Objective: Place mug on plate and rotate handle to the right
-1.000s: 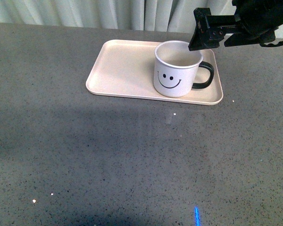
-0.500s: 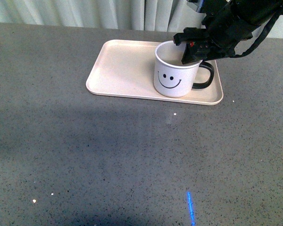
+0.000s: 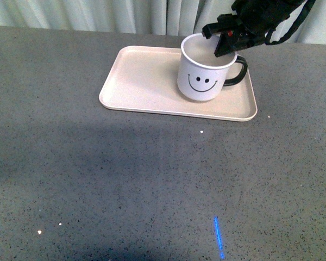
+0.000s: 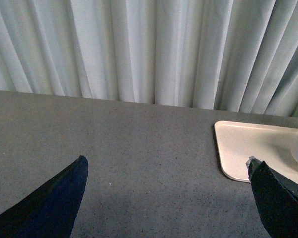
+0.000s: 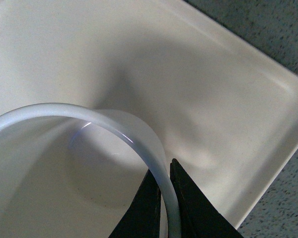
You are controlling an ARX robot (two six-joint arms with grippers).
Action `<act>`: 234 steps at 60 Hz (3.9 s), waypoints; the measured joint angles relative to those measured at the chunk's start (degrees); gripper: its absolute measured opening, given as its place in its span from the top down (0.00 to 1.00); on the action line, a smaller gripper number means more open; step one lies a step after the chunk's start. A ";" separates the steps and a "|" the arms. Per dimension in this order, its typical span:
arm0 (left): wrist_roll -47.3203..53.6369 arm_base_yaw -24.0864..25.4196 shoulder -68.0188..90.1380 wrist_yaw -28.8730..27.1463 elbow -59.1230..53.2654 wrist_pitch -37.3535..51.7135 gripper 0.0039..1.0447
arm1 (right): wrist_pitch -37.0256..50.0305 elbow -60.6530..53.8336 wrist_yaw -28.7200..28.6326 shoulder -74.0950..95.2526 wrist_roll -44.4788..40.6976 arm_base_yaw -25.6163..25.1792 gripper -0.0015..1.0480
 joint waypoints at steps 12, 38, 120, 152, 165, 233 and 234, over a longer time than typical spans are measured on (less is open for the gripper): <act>0.00 0.00 0.00 0.00 0.00 0.00 0.09 | -2.47 2.56 -0.07 0.81 -4.98 -0.15 0.98; 0.00 0.00 0.00 0.00 0.00 0.00 0.09 | -1.84 1.38 -0.46 3.06 -5.05 0.79 0.98; -0.02 0.00 0.00 -0.02 0.00 0.00 0.09 | 87.78 -78.12 10.43 -43.82 15.65 -5.22 0.98; 0.00 0.00 0.00 0.00 0.00 0.00 0.09 | 86.23 -96.54 10.25 -63.14 15.69 -5.73 0.98; 0.00 0.00 0.00 0.00 0.00 0.00 0.09 | 78.97 -99.65 10.25 -73.59 15.69 -5.73 0.98; 0.00 0.00 0.00 0.00 0.00 0.00 0.09 | 41.77 -101.77 10.25 -114.92 15.69 -5.73 0.98; 0.00 0.00 0.00 0.00 0.00 0.00 0.09 | 41.24 -101.77 10.25 -115.45 15.67 -5.73 0.98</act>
